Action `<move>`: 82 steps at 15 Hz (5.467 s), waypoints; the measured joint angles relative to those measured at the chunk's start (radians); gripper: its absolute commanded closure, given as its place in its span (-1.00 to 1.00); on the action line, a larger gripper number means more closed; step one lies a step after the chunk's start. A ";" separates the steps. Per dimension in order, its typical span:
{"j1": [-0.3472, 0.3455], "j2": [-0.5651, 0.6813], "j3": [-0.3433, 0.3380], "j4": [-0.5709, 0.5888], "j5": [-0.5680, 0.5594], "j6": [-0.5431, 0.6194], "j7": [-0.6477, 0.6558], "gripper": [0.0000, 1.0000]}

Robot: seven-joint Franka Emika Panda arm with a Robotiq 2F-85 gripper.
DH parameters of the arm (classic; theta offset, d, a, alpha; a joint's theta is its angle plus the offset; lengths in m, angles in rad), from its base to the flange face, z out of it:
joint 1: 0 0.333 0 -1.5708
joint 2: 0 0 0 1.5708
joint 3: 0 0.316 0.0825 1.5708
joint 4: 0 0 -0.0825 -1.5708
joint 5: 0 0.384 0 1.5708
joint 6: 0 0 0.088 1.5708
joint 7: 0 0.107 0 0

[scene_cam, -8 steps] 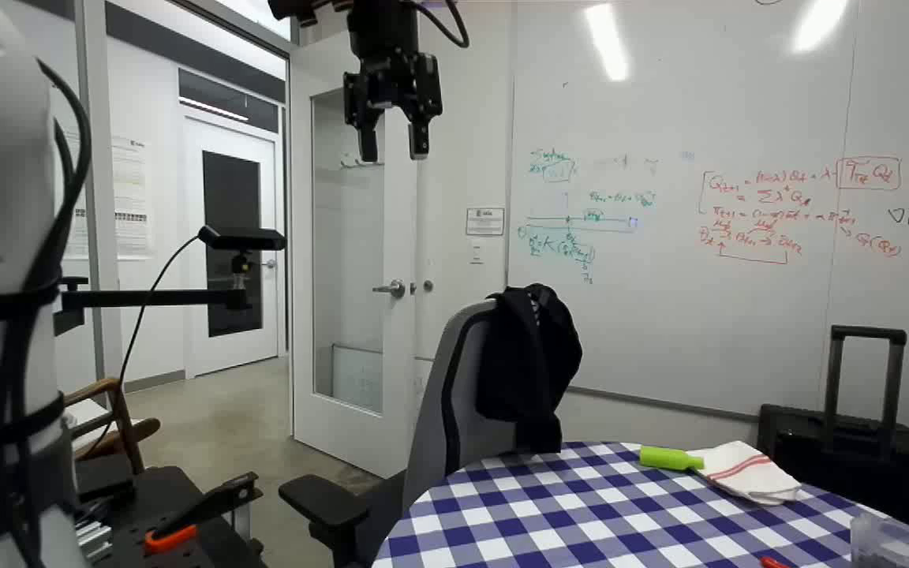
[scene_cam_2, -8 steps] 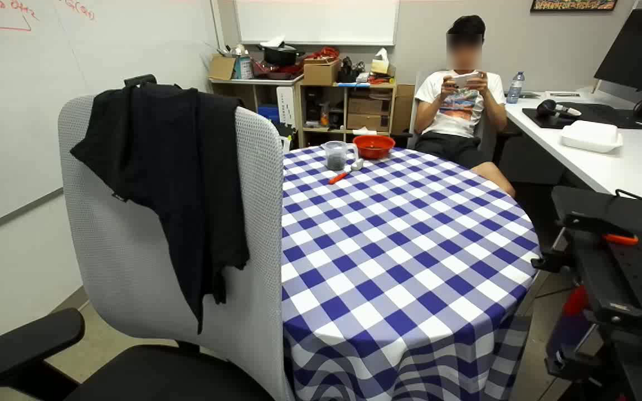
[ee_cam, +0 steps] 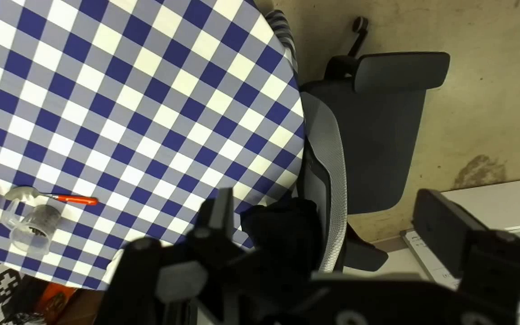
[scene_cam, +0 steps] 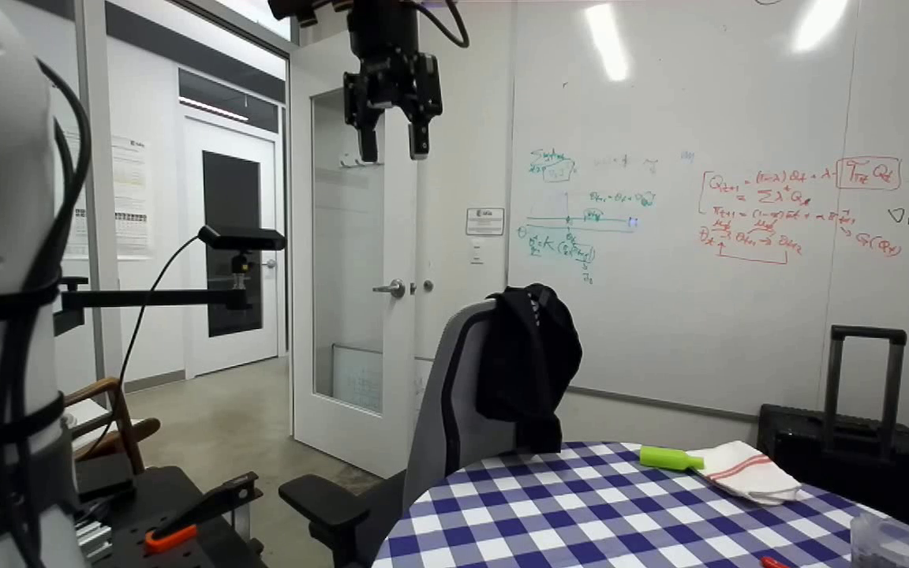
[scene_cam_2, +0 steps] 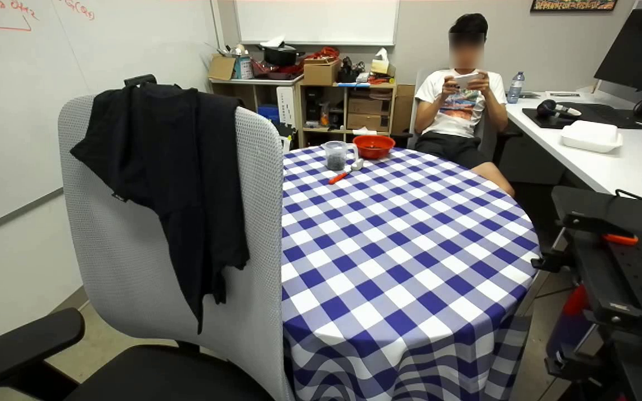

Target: Put the black clothing on the table.

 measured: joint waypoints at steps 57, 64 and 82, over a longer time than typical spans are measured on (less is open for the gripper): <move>0.289 1.400 -0.108 0.986 -0.707 0.545 1.373 -0.75; 0.297 1.433 -0.113 1.031 -0.699 0.489 1.394 0.33; 0.255 1.386 -0.131 1.088 -0.698 0.444 1.408 0.93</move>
